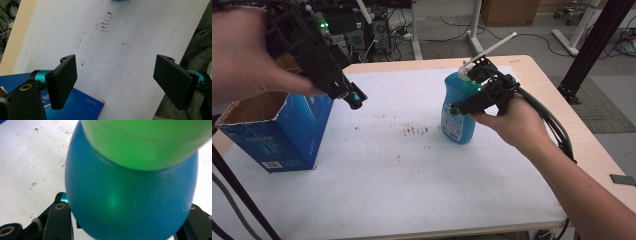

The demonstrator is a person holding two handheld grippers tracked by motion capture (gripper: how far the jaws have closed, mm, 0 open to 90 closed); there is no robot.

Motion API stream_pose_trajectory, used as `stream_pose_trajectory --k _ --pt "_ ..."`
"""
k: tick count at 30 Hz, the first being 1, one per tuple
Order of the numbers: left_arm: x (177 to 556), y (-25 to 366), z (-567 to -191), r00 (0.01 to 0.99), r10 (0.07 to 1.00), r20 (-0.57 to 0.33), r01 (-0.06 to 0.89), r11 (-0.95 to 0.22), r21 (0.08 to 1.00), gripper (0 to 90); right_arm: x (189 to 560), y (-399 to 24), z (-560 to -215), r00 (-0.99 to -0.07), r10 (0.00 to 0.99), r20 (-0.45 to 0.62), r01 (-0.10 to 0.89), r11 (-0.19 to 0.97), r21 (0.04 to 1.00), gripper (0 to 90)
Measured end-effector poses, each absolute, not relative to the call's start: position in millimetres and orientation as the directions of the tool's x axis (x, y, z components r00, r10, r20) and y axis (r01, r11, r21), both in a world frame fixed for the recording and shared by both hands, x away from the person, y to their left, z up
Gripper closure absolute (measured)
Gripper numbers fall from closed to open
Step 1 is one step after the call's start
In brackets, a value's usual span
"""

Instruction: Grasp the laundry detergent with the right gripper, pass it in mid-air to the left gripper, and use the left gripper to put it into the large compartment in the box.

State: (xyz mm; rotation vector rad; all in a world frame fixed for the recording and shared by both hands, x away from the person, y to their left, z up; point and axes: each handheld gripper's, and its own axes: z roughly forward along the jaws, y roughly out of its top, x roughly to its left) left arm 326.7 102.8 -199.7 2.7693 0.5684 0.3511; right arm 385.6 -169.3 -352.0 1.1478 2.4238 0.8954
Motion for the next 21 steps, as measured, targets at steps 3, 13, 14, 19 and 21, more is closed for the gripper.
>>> stream_pose_trajectory --k 3,13,14,19,21 --pt "327.2 103.0 -199.5 0.892 0.416 0.176 0.344 -0.878 0.332 19.4 383.8 -170.7 -352.0 -0.629 0.777 -0.029 0.569 0.485 0.664 45.2" --pt "328.6 104.1 -192.1 0.892 0.412 0.188 0.336 -0.880 0.335 19.4 387.0 -178.0 -338.0 -0.720 0.694 0.000 0.497 0.514 0.699 46.3" --pt "329.1 104.4 -190.8 0.893 0.408 0.191 0.332 -0.882 0.335 19.4 386.9 -178.0 -333.7 -0.741 0.672 -0.003 0.475 0.527 0.705 46.2" --pt "330.2 103.1 -182.9 0.899 0.387 0.205 0.307 -0.891 0.335 19.4 387.3 -175.6 -311.7 -0.821 0.571 0.017 0.408 0.565 0.718 46.3" --pt "330.5 102.0 -179.0 0.905 0.370 0.209 0.287 -0.895 0.341 19.4 387.0 -173.8 -303.6 -0.853 0.522 0.023 0.376 0.582 0.721 46.3"
